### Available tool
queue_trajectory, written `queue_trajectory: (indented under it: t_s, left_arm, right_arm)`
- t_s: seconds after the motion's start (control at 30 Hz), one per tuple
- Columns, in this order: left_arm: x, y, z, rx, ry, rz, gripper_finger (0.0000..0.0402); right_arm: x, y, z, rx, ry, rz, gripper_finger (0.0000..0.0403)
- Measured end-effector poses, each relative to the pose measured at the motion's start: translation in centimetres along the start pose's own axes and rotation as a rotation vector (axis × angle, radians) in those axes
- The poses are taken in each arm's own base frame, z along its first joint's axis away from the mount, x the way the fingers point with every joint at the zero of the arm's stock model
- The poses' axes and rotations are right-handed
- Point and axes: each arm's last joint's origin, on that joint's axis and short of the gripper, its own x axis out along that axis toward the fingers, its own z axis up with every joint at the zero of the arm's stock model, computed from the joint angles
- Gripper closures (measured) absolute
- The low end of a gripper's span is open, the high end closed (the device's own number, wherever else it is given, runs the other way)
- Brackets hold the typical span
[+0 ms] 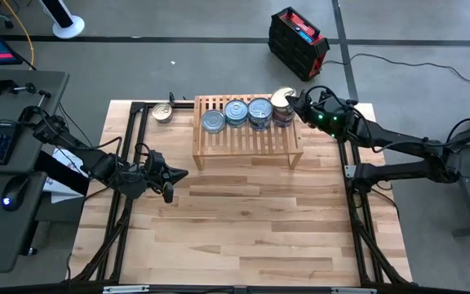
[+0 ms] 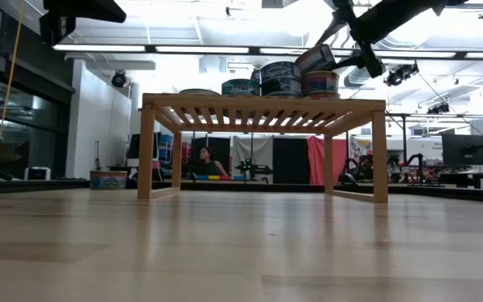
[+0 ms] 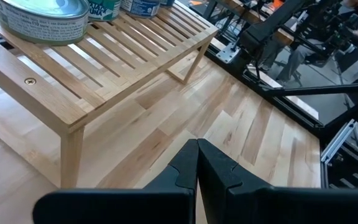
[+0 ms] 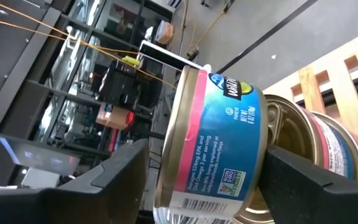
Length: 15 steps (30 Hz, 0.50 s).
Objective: Stack canned seafood by type on shelf
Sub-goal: Stack the pink tuna can on the pink tuna cans on the shelf
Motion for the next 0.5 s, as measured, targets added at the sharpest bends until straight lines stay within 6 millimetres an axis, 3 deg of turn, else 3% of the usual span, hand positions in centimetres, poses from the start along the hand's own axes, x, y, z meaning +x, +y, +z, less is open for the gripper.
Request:
queue_trajectory:
  t_s: [0.5]
  left_arm:
    - [0.00,0.00,0.00,-0.028,0.001,0.000,0.0401]
  right_arm:
    - [-0.01,-0.11,-0.12,0.077,0.030,-0.006,0.0137]
